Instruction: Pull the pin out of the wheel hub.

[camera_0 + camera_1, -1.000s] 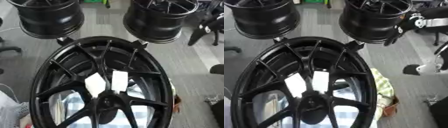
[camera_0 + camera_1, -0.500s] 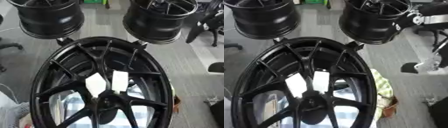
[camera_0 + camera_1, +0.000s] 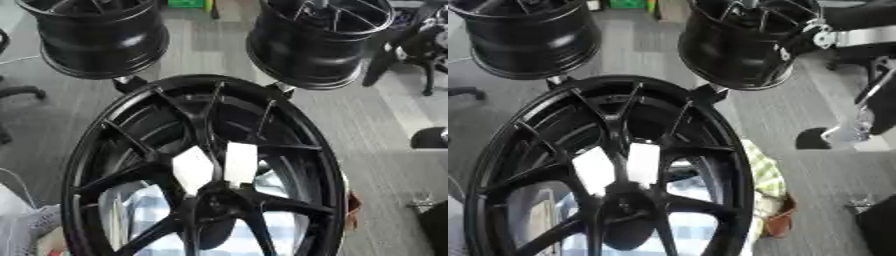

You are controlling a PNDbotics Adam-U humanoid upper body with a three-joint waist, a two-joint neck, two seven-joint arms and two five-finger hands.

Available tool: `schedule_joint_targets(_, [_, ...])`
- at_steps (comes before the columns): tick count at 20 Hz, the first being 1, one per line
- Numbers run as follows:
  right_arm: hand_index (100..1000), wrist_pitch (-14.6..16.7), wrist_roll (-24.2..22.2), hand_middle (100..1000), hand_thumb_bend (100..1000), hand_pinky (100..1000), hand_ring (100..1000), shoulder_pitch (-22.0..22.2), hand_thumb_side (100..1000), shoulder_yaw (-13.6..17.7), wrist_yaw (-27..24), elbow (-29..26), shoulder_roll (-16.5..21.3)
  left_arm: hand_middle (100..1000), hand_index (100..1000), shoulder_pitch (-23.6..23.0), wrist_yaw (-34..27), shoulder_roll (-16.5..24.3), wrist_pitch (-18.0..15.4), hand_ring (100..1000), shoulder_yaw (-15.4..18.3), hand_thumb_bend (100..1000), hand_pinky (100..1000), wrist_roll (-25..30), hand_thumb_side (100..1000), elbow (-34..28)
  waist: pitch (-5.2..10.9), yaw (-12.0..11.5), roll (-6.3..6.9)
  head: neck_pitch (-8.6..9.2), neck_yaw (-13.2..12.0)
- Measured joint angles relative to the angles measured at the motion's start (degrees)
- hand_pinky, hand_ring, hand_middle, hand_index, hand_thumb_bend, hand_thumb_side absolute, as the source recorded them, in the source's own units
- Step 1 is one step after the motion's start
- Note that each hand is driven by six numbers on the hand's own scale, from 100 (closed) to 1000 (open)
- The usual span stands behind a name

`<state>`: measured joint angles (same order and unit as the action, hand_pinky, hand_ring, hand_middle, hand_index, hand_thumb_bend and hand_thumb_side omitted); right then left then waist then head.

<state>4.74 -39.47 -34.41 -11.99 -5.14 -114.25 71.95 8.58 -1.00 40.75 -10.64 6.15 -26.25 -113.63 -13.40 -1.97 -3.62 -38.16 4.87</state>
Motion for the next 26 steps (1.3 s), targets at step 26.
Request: schedule_joint_targets(26, [841,-15.0,-2.1,774,546,827,803,-22.9,365,-18.8,9.5,0.0,-11.0,740,876,-0.3,-0.4,0.0,0.3,868,-1.0,303,767,1.4,728,0.0,0.73,0.2,-0.56,-0.55,-0.2])
